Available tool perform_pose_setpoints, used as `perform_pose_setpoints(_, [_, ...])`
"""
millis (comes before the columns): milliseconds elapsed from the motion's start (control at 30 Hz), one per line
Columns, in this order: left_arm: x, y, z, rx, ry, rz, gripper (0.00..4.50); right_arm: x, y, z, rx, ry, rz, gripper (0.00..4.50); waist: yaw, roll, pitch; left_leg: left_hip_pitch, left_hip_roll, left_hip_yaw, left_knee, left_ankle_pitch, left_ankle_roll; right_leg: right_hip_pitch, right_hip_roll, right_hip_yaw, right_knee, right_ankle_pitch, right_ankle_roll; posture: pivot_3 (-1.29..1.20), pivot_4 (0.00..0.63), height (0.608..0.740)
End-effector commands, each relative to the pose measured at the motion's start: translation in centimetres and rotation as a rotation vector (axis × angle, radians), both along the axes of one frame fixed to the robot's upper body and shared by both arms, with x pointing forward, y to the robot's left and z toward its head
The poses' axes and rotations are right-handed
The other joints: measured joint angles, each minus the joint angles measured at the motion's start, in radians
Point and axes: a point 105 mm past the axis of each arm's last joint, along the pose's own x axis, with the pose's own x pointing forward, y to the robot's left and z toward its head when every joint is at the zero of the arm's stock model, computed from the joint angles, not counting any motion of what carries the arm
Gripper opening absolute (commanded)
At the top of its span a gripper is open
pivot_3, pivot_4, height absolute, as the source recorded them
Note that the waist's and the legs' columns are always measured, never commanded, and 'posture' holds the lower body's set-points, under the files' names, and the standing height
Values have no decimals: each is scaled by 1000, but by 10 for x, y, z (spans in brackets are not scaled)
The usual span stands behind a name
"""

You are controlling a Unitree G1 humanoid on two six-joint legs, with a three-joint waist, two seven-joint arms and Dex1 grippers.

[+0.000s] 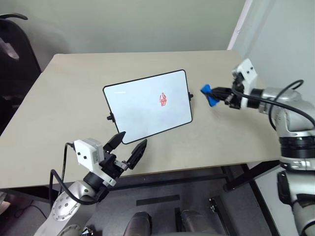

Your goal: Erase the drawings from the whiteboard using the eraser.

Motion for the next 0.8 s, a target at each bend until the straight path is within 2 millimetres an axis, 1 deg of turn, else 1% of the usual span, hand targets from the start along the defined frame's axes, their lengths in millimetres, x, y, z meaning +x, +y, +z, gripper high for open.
perform_pose_setpoints(33, [-2, -1, 7, 3, -39, 0, 4500, 5, 13, 20, 64, -86, -44, 551, 0, 0, 0, -1, 0, 0, 0, 0, 0, -1, 0, 0, 0, 1, -2, 0, 150, 727])
perform_pose_setpoints(67, [-2, 0, 7, 4, -40, 2, 4500, 6, 18, 20, 71, -92, -43, 551, 2, 0, 0, -1, 0, 0, 0, 0, 0, -2, 0, 0, 0, 4, -6, 0, 150, 727])
perform_pose_setpoints(100, [-2, 0, 7, 5, -40, 4, 4500, 7, 23, 16, 66, -97, -41, 551, 4, 0, 0, -2, 0, 0, 0, -1, 0, -2, 0, 0, 0, 4, -6, 0, 150, 727])
perform_pose_setpoints(333, [-4, 2, 8, 8, -42, 8, 4500, 18, 48, 5, 43, -154, -61, 551, 5, -1, -1, -2, 0, 0, -1, -5, 0, -3, -1, -1, 0, 4, -6, 0, 150, 727])
perform_pose_setpoints(433, [-4, 2, 8, 9, -41, 7, 4500, 20, 57, -6, 26, -165, -52, 551, 5, -1, -1, -2, 0, 0, -1, -5, -1, -3, -1, -1, 0, 4, -5, 0, 150, 727])
perform_pose_setpoints(500, [-5, 2, 8, 9, -39, 5, 4500, 25, 66, -16, 24, -161, -56, 551, 4, -1, -1, -2, 0, 0, -1, -5, -1, -3, -1, -1, 0, 5, -6, 0, 150, 727])
perform_pose_setpoints(600, [-6, 2, 9, 10, -39, 3, 4500, 31, 78, -26, 19, -158, -57, 551, 3, -2, -1, -2, 0, -1, -1, -5, -1, -4, -1, -2, 0, 5, -7, 0, 150, 727])
perform_pose_setpoints(800, [-8, 2, 10, 14, -39, -1, 4500, 30, 106, -41, -36, -185, -3, 551, 0, -1, -1, -3, 0, -1, -1, -5, -1, -5, -1, -2, 0, 5, -10, 0, 150, 727])
